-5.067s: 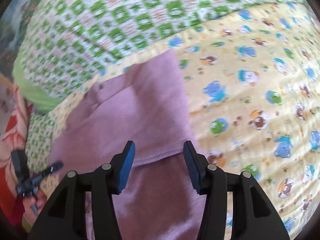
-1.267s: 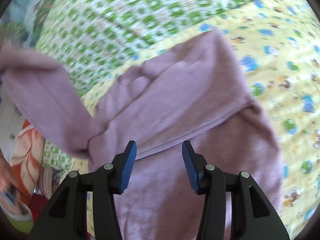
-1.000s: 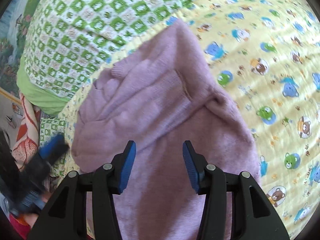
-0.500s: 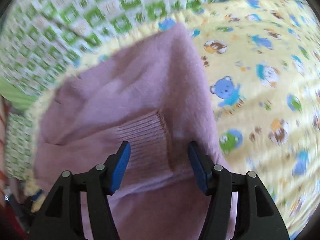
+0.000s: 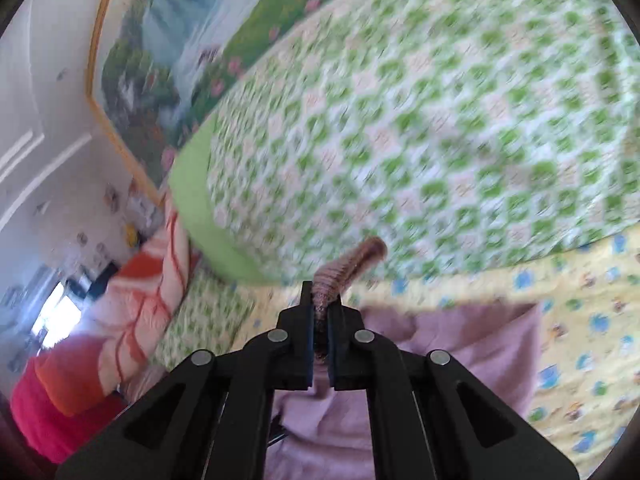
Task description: Fold small clothes
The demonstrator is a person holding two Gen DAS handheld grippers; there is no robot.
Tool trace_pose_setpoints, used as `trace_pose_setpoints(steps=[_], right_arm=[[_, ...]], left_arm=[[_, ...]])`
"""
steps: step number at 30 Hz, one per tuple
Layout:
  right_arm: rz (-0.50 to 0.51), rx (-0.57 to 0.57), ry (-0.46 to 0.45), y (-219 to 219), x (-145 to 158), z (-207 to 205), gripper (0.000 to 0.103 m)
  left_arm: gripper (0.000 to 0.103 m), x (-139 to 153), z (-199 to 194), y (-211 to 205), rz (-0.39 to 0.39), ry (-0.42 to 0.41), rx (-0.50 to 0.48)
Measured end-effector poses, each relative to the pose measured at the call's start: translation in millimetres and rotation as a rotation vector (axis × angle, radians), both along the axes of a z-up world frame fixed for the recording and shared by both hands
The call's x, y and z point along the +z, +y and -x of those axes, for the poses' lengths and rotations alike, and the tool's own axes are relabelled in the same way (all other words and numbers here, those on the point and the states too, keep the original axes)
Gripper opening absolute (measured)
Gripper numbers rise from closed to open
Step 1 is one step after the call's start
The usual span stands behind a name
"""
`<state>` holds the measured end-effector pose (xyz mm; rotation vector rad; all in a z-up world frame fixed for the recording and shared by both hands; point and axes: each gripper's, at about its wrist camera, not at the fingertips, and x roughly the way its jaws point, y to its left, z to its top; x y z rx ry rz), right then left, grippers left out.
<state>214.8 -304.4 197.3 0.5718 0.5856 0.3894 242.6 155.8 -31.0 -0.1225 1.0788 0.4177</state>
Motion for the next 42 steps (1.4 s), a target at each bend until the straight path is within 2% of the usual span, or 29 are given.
trace_pose_setpoints(steps=[2, 4, 7, 9, 11, 15, 17, 20, 21, 23, 25, 26, 27, 29, 32, 37, 39, 42], right_arm=[[0.031, -0.048, 0.090, -17.7, -33.2, -4.2, 0.005], [0.023, -0.079, 0.238, -34.6, -88.4, -8.4, 0.005], [0.079, -0.104, 0.421, -43.0, -166.4, -6.9, 0.005], [0.081, -0.105, 0.485, -45.3, -199.8, -7.1, 0.005], [0.071, -0.092, 0.507, -41.9, -215.0, -5.8, 0.005], [0.116, -0.025, 0.482, -22.5, -217.0, -9.9, 0.005], [0.146, 0.004, 0.512, -16.0, -224.0, -13.7, 0.006], [0.265, 0.005, 0.553, -9.2, -236.2, -14.9, 0.009], [0.309, -0.002, 0.588, -9.4, -242.9, -14.7, 0.011], [0.333, -0.020, 0.633, -14.9, -249.1, -11.5, 0.013], [0.349, -0.077, 0.632, -20.4, -236.5, -5.6, 0.018], [0.367, -0.098, 0.620, -20.0, -227.2, -4.0, 0.024], [0.377, -0.112, 0.597, -19.4, -217.6, -2.5, 0.031], [0.359, -0.106, 0.510, -10.0, -192.5, -3.8, 0.036], [0.278, 0.060, 0.440, 28.8, -171.5, -28.3, 0.036], [0.145, 0.341, 0.389, 123.8, -163.9, -79.4, 0.036], [0.157, 0.420, 0.377, 167.0, -168.1, -99.7, 0.036], [0.150, 0.530, 0.408, 220.4, -182.4, -128.5, 0.036]], left_arm=[[0.072, -0.9, -0.1, -1.4, -0.004, 0.011, 0.022], [0.072, -2.3, 2.1, -1.6, -0.032, 0.020, 0.046], [0.072, -2.8, 8.1, 6.8, -0.002, 0.004, 0.086], [0.072, -5.0, 15.1, 7.5, 0.007, 0.006, 0.111], [0.072, -8.3, 17.9, 11.2, 0.013, 0.014, 0.127], [0.074, -13.9, 24.4, 19.9, 0.057, 0.012, 0.164], [0.076, -18.3, 26.4, 29.5, 0.103, 0.007, 0.194], [0.078, -23.5, 31.4, 40.1, 0.172, -0.002, 0.231], [0.078, -23.5, 32.4, 40.0, 0.175, -0.002, 0.227], [0.079, -22.5, 32.4, 41.2, 0.178, 0.008, 0.206], [0.079, -16.6, 36.5, 38.3, 0.178, 0.008, 0.173], [0.079, -12.9, 39.5, 35.3, 0.175, 0.009, 0.150], [0.079, -7.9, 44.8, 32.3, 0.159, 0.012, 0.130], [0.077, 4.2, 57.6, 25.7, 0.144, -0.003, 0.090], [0.076, 32.3, 74.7, 8.9, 0.140, -0.069, 0.025], [0.077, 62.1, 60.5, -26.7, 0.198, -0.164, -0.113], [0.077, 63.3, 46.4, -37.1, 0.181, -0.170, -0.140], [0.077, 52.8, 27.5, -46.6, 0.212, -0.160, -0.177]])
